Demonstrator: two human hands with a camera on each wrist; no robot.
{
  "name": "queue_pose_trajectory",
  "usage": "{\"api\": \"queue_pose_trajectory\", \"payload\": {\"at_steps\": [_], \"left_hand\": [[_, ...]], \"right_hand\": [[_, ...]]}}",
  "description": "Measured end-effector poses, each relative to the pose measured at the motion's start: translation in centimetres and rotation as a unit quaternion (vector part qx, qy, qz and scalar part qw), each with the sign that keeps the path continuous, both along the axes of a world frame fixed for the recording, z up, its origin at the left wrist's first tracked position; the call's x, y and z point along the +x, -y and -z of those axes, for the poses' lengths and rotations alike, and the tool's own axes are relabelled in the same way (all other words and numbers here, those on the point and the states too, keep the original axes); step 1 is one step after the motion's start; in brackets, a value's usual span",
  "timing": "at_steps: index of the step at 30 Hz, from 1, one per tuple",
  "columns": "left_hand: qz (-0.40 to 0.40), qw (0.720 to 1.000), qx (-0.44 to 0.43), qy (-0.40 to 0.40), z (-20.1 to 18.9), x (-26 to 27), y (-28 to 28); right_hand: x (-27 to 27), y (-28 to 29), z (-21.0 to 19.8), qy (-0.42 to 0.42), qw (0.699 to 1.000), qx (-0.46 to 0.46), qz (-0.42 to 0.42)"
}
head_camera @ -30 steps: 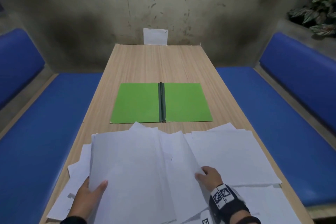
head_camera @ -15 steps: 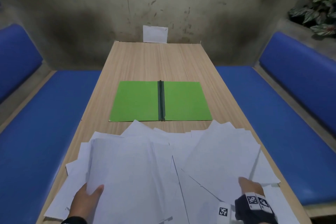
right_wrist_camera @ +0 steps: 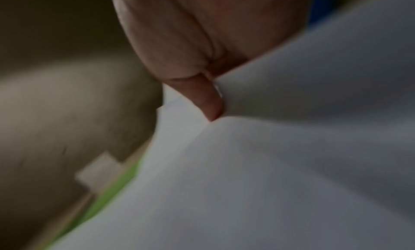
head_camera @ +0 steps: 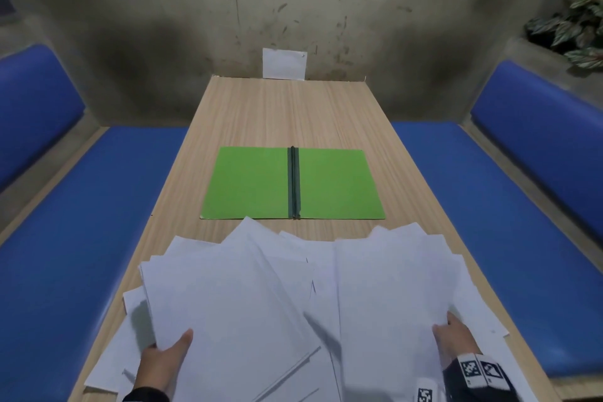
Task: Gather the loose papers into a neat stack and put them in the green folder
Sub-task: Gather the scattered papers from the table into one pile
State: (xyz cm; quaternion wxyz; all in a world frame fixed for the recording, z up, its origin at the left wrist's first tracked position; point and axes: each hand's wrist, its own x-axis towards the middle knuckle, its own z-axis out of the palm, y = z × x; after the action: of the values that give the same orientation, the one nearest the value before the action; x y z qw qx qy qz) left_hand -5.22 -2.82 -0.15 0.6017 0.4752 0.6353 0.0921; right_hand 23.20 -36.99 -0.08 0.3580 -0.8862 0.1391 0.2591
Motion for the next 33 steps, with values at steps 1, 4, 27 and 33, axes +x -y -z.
{"api": "queue_pose_trajectory", "payload": {"at_steps": [1,4,27,33], "left_hand": [[-0.007,1.000,-0.008,0.002,0.2,0.1,0.0],[-0.017,1.000,-0.022,0.002,0.7,0.4,0.2],[-0.009,0.999,-0.015,-0.051,3.5,-0.2,0.0],[-0.068,0.991,-0.065,0.091,4.2,0.5,0.1]], "right_hand": [[0.1,0.0,0.2,-0.006,0.999,-0.022,-0.038],[-0.2,-0.4,1.1,-0.005,0.990,-0.080,-0.115],[0.8,-1.0,0.5,0.072,0.994,-0.061,-0.057],[0.7,-0.7,0.8,0.004,0.993,-0.050,-0.109]]}}
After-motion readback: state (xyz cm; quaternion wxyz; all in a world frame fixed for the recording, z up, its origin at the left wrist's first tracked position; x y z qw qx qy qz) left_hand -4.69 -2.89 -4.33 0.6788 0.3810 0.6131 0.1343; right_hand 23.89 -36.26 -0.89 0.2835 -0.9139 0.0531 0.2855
